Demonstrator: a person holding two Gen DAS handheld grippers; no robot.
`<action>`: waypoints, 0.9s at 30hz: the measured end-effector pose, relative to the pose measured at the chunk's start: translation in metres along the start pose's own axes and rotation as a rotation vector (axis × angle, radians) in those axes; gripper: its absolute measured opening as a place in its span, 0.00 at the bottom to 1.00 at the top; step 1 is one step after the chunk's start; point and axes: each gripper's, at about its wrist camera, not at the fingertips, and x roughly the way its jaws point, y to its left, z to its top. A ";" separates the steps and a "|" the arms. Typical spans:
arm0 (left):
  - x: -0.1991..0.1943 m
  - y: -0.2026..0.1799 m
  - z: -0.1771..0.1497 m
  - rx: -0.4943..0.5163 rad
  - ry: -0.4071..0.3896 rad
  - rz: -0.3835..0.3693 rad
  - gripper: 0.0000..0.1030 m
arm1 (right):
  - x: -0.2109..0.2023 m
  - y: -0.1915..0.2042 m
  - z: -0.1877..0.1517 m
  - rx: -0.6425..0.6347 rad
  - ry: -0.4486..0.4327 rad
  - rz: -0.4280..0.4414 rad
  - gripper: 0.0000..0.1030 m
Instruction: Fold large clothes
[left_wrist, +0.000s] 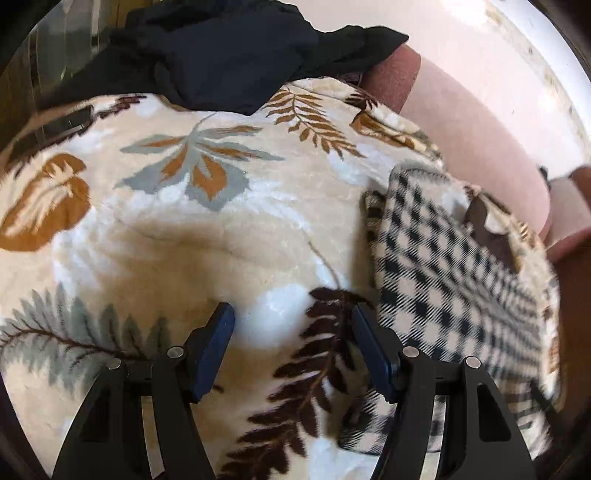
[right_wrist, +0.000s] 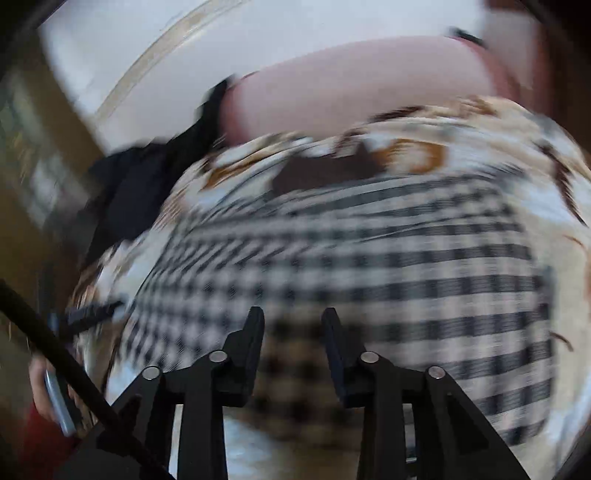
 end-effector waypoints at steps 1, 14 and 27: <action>0.002 0.000 0.002 -0.010 0.005 -0.018 0.64 | 0.005 0.014 -0.005 -0.045 0.006 0.003 0.41; 0.001 -0.020 0.045 0.042 -0.046 -0.111 0.66 | 0.071 0.148 -0.070 -0.550 0.068 -0.052 0.54; 0.088 -0.078 0.057 0.203 0.227 -0.319 0.67 | 0.094 0.190 -0.074 -0.764 -0.008 -0.228 0.51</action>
